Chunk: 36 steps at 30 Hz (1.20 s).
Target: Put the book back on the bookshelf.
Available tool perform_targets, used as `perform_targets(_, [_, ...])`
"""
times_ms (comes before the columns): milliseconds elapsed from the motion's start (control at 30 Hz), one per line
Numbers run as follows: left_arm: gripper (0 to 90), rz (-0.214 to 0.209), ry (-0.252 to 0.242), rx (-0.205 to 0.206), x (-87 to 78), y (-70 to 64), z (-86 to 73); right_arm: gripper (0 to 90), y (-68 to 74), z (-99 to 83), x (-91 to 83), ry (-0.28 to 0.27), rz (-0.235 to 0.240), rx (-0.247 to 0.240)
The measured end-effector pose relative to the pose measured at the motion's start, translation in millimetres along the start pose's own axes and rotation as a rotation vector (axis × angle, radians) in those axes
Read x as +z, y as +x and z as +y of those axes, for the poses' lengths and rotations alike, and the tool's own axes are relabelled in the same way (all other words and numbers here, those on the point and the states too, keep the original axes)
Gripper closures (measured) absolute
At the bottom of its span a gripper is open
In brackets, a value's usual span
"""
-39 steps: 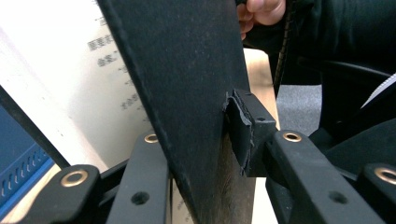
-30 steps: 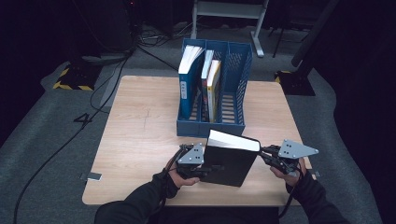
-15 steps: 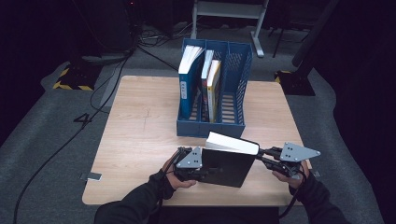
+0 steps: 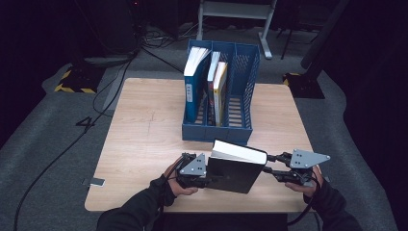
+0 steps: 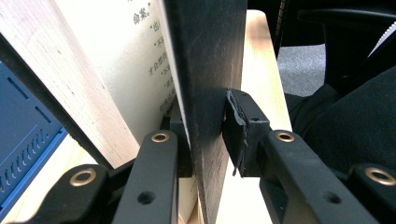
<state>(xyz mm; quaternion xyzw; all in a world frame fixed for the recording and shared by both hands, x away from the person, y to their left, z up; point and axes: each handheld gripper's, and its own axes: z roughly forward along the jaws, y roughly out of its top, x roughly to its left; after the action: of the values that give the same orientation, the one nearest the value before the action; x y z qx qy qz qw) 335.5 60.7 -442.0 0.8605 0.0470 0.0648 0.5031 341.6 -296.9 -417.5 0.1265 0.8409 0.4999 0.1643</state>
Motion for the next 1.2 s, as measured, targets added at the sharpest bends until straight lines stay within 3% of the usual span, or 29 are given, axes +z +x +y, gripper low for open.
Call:
perform_targets(167, [75.3, -0.021, -0.003, -0.005, 0.0, -1.1, -1.1, 54.3, 1.5, -4.5, -0.6, 0.015, 0.040, 0.012])
perform_targets(400, [75.7, -0.022, -0.007, -0.015, -0.1, -3.8, -2.0, 46.1, 10.3, -5.7, 0.3, 0.070, 0.108, -0.015])
perform_targets(533, [75.9, -0.025, -0.004, -0.024, 0.5, -4.7, -3.0, 38.3, 15.9, -4.4, 4.0, 0.059, 0.120, -0.006])
perform_targets(600, [75.7, -0.021, -0.001, -0.021, 0.9, -4.8, -3.1, 40.9, 21.1, -0.2, 8.4, 0.030, 0.132, 0.004])
perform_targets(800, [73.9, -0.015, 0.004, -0.026, 2.8, -6.1, -4.7, 39.3, 30.8, 8.5, 18.2, 0.013, 0.135, -0.004])
perform_targets(1033, [68.0, -0.015, 0.062, -0.027, 4.6, -6.0, -11.1, 41.4, 31.9, 22.5, 27.6, -0.034, 0.108, 0.020])
perform_targets(1200, [62.7, 0.001, 0.177, -0.043, 4.7, -3.0, -26.5, 40.7, 32.4, 32.2, 26.4, -0.053, 0.099, 0.012])
